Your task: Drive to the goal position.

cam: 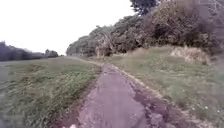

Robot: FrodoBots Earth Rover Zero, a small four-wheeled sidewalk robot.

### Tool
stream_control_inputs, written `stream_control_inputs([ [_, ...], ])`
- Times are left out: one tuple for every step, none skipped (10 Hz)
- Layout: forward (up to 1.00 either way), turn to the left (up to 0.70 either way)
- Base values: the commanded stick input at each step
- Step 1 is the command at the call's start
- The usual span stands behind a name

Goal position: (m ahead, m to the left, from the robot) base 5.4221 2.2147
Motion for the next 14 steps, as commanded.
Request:
stream_control_inputs([
  [0.59, 0.00],
  [0.60, 0.00],
  [0.60, 0.00],
  [0.60, 0.00],
  [0.59, 0.00],
  [0.59, 0.00],
  [0.58, 0.00],
  [0.58, 0.00],
  [0.58, 0.00],
  [0.58, 0.00],
  [0.58, 0.00],
  [0.58, 0.00],
  [0.58, 0.00],
  [0.58, 0.00],
])
